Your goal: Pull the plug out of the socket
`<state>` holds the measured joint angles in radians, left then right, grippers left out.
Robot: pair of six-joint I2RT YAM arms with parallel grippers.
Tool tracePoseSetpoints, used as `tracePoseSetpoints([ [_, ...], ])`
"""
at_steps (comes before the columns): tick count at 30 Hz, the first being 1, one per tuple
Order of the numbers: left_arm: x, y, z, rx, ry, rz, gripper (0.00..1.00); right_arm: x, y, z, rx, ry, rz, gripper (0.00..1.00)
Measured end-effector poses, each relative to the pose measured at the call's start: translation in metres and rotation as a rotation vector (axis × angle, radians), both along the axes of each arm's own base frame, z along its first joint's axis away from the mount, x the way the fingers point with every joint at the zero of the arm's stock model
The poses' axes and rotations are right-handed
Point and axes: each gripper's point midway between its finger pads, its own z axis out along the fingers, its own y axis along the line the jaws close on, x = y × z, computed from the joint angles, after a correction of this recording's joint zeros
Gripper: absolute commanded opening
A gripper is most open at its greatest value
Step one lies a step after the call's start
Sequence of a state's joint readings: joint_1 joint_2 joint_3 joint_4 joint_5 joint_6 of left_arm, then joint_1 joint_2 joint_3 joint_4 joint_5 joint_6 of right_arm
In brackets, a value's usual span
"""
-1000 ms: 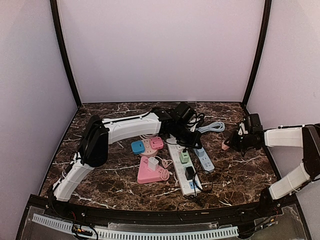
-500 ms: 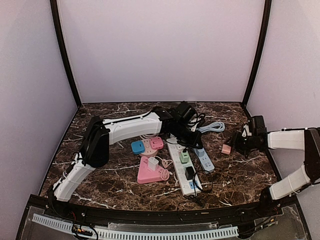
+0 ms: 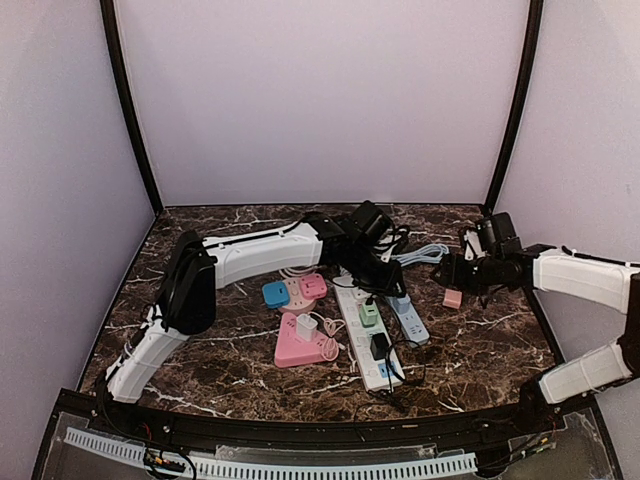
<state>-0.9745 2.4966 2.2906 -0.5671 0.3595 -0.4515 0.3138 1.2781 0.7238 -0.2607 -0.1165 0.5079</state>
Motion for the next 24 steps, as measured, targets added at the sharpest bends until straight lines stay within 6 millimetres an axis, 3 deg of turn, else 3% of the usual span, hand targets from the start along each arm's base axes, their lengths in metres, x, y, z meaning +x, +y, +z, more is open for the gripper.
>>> tracePoseSetpoints([
  [4, -0.001, 0.009, -0.003, 0.027, 0.002, 0.020, 0.26, -0.006, 0.029, 0.005, -0.049, -0.013, 0.100, 0.69],
  [9, 0.005, 0.024, -0.006, 0.049, 0.009, 0.051, 0.27, -0.010, 0.054, -0.004, -0.105, 0.004, 0.176, 0.69],
  [15, 0.026, 0.037, -0.005, 0.042, 0.010, 0.101, 0.26, -0.011, 0.083, -0.017, -0.182, 0.021, 0.249, 0.67],
  [21, 0.049, 0.046, 0.000, 0.020, -0.001, 0.137, 0.25, -0.009, 0.104, -0.032, -0.268, 0.033, 0.290, 0.56],
  [24, 0.057, 0.040, 0.008, -0.011, -0.016, 0.135, 0.22, -0.008, 0.105, -0.038, -0.315, 0.041, 0.290, 0.46],
])
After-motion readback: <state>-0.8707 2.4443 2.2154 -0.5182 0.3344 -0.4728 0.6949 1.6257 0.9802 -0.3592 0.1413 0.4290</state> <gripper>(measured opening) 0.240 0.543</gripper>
